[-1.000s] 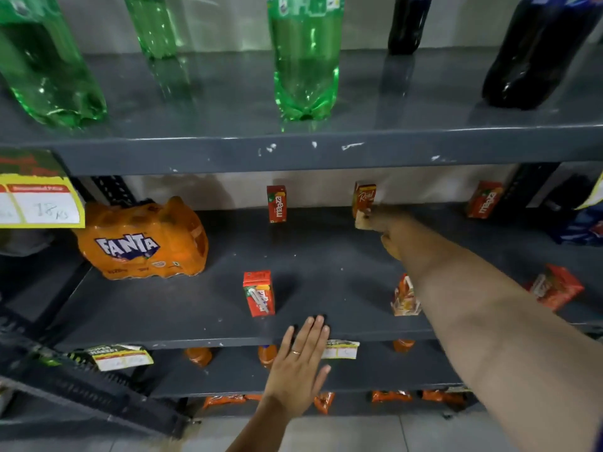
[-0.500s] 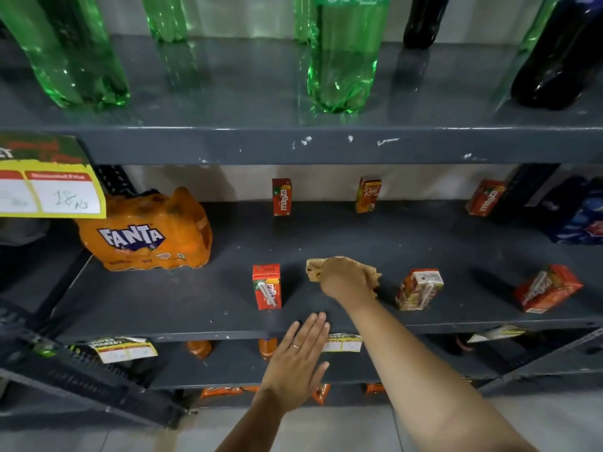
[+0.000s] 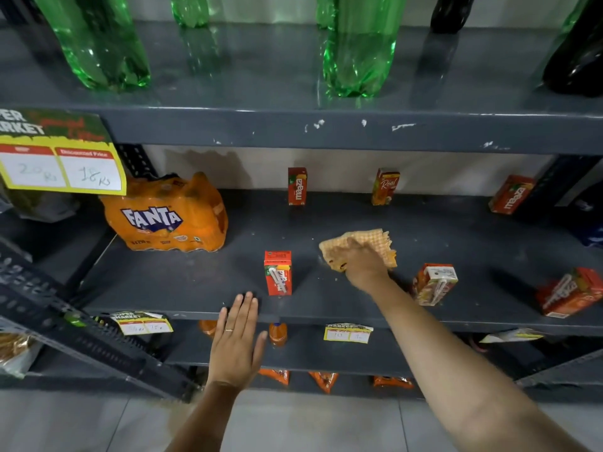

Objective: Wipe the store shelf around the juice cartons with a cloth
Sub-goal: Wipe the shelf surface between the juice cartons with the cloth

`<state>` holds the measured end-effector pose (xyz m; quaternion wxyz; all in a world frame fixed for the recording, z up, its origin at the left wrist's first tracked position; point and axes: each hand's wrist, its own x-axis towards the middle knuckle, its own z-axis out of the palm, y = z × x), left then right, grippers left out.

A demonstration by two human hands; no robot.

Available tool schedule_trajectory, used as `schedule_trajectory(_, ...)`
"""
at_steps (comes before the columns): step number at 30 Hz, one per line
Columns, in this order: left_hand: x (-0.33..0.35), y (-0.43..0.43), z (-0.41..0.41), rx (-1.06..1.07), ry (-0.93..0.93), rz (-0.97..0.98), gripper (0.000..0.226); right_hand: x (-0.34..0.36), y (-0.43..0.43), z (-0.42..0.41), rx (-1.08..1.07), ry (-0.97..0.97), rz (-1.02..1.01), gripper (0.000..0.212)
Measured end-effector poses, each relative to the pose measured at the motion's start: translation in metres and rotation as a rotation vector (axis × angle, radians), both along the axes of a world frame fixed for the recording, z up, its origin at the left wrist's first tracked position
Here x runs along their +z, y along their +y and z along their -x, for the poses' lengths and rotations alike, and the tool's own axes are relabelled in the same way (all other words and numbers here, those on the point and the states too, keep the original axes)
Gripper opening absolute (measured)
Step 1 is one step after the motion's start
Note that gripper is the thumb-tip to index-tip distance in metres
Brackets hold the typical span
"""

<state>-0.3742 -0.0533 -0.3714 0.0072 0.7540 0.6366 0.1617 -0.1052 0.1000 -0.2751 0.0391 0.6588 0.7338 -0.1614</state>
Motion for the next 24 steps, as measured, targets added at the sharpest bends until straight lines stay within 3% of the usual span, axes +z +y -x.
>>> schedule_trajectory(4,0.0,0.0,-0.003,0.039,0.005,0.021,0.062,0.004,-0.075,0.011,0.052,0.039,-0.009,0.081)
schedule_trajectory(7,0.002,0.001,-0.005,0.051,0.024,0.038,0.062,0.019,-0.109,0.015,0.068,0.039,0.014,0.075)
schedule_trajectory(12,0.002,0.0,-0.002,0.043,0.044,0.039,0.064,0.049,-0.048,0.018,-0.031,0.115,-0.089,0.046)
schedule_trajectory(15,0.002,0.0,-0.005,0.058,0.043,0.038,0.065,0.059,0.012,0.026,-0.042,0.161,-0.131,0.057)
schedule_trajectory(19,0.002,-0.001,-0.007,0.078,0.076,0.045,0.066,0.023,0.017,0.041,0.038,0.015,0.006,0.059)
schedule_trajectory(24,0.003,-0.002,-0.009,0.079,0.086,0.039,0.068,0.016,-0.071,0.047,0.108,-0.082,-0.041,0.054)
